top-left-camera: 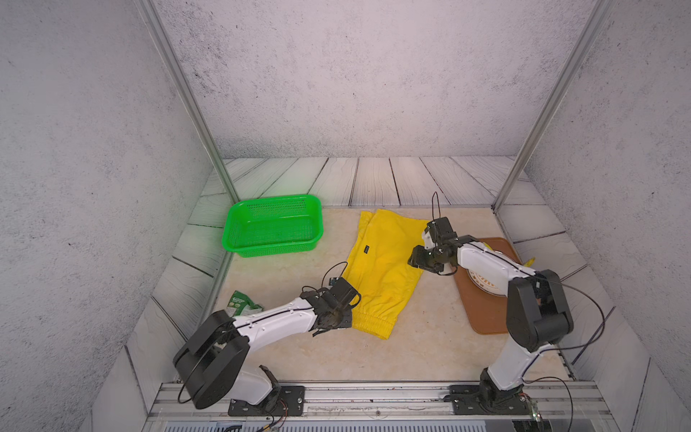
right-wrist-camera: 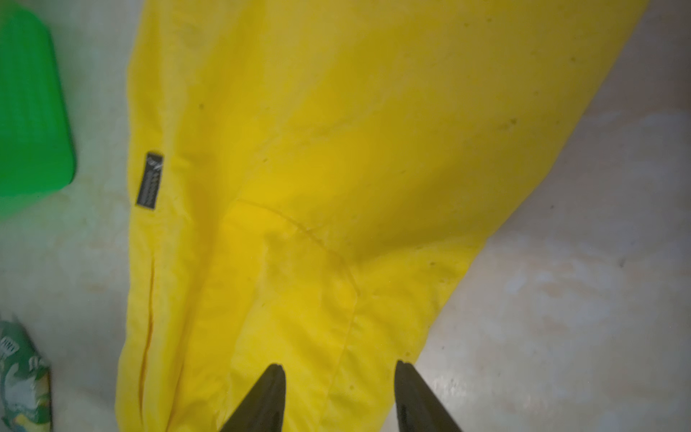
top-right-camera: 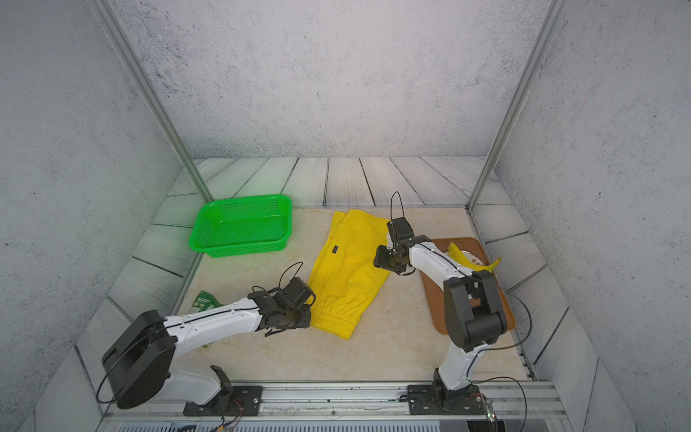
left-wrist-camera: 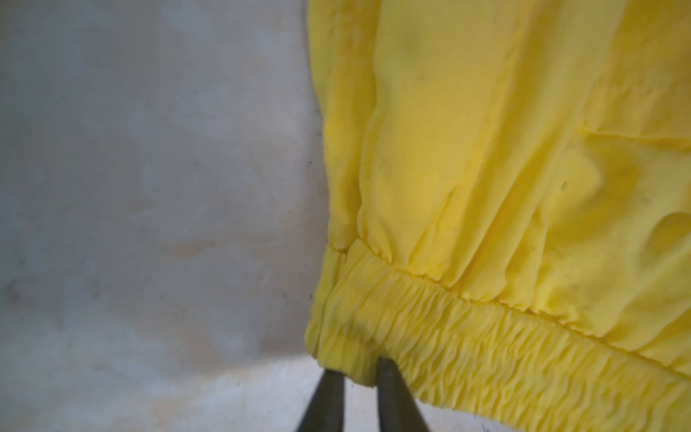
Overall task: Roll up the shorts
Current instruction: Adjust the shorts at the center of the board, then roll the shorts at the center of the board.
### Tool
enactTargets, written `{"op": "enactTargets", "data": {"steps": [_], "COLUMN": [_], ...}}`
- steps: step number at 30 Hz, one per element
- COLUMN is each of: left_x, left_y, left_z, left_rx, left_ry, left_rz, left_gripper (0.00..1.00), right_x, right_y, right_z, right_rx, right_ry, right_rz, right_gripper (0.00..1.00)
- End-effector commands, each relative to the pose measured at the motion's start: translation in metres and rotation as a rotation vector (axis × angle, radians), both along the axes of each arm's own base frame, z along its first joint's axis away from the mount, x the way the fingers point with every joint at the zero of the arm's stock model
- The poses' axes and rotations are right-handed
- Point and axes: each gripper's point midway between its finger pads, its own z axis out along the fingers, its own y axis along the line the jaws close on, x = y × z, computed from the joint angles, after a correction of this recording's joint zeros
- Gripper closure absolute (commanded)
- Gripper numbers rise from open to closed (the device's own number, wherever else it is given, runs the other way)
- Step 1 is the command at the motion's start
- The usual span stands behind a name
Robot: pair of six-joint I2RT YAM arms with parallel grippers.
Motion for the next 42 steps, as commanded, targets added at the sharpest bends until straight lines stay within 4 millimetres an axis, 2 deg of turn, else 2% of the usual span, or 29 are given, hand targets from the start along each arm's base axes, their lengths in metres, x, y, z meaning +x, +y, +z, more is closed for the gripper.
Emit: {"op": "enactTargets", "data": {"steps": [1, 4, 7, 9, 11, 15, 19, 22, 24, 28, 30, 33, 35, 37, 38, 42], "left_x": [-0.007, 0.000, 0.009, 0.015, 0.021, 0.024, 0.015, 0.005, -0.002, -0.013, -0.015, -0.015, -0.014, -0.012, -0.011, -0.005], "left_y": [0.018, 0.020, 0.023, 0.021, 0.017, 0.008, 0.011, 0.017, 0.021, 0.025, 0.026, 0.025, 0.021, 0.017, 0.015, 0.003], "left_z": [0.018, 0.037, 0.047, 0.044, 0.036, 0.013, -0.017, -0.040, -0.052, -0.067, -0.070, -0.072, -0.069, -0.063, -0.058, -0.034], "left_rx": [0.021, -0.020, -0.035, -0.056, -0.085, -0.086, -0.034, -0.008, 0.005, 0.007, 0.000, -0.009, -0.027, -0.043, -0.053, -0.115], "left_ry": [-0.041, -0.127, -0.193, -0.198, -0.174, -0.093, 0.001, 0.058, 0.093, 0.134, 0.138, 0.130, 0.129, 0.121, 0.118, 0.090], "left_rz": [0.001, 0.017, 0.020, 0.016, 0.021, 0.010, 0.005, 0.014, 0.017, 0.022, 0.025, 0.023, 0.013, 0.008, 0.004, -0.015], "left_gripper": [0.64, 0.56, 0.39, 0.31, 0.30, 0.29, 0.29, 0.29, 0.30, 0.40, 0.51, 0.73, 0.87, 0.96, 1.00, 1.00], "right_x": [-0.036, -0.067, -0.100, -0.122, -0.140, -0.158, -0.172, -0.181, -0.184, -0.182, -0.181, -0.179, -0.177, -0.173, -0.171, -0.166], "right_y": [0.026, 0.059, 0.093, 0.112, 0.124, 0.117, 0.094, 0.085, 0.083, 0.081, 0.082, 0.084, 0.082, 0.080, 0.078, 0.067], "right_z": [0.010, 0.015, 0.014, 0.010, -0.002, -0.043, -0.085, -0.108, -0.117, -0.123, -0.122, -0.119, -0.115, -0.108, -0.102, -0.078], "right_rx": [0.015, 0.091, 0.169, 0.228, 0.268, 0.239, 0.160, 0.142, 0.138, 0.126, 0.128, 0.122, 0.104, 0.083, 0.069, -0.028], "right_ry": [-0.014, -0.011, -0.002, 0.010, 0.033, 0.119, 0.190, 0.234, 0.253, 0.259, 0.256, 0.250, 0.236, 0.206, 0.183, 0.049], "right_rz": [0.127, 0.228, 0.335, 0.400, 0.442, 0.422, 0.369, 0.343, 0.330, 0.309, 0.308, 0.317, 0.328, 0.342, 0.352, 0.407], "right_gripper": [0.49, 0.49, 0.52, 0.52, 0.54, 0.61, 0.65, 0.65, 0.65, 0.64, 0.64, 0.63, 0.60, 0.56, 0.54, 0.45]}}
